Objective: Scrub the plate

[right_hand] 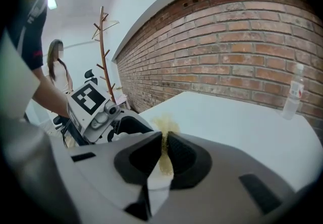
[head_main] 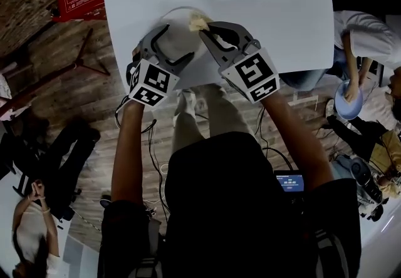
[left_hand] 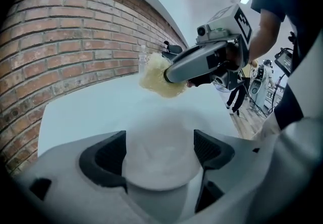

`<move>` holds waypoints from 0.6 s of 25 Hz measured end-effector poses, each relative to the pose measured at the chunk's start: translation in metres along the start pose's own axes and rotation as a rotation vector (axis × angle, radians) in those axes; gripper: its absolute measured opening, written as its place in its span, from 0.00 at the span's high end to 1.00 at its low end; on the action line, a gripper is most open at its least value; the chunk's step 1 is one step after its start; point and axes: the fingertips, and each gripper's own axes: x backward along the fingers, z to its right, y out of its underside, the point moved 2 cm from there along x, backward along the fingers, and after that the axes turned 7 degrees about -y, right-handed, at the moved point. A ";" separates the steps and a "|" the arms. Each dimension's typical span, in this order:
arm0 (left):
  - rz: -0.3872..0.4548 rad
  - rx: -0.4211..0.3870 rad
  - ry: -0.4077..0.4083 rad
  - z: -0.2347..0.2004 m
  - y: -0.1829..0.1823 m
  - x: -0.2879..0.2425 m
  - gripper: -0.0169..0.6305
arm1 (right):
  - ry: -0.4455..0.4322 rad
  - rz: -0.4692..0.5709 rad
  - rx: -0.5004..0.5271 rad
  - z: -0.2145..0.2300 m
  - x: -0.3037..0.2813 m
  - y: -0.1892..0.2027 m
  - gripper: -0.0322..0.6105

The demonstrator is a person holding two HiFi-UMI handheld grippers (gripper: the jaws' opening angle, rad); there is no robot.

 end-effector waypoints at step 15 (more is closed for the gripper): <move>-0.017 0.023 0.007 0.002 0.005 -0.002 0.34 | -0.047 -0.161 0.228 -0.001 -0.014 0.007 0.89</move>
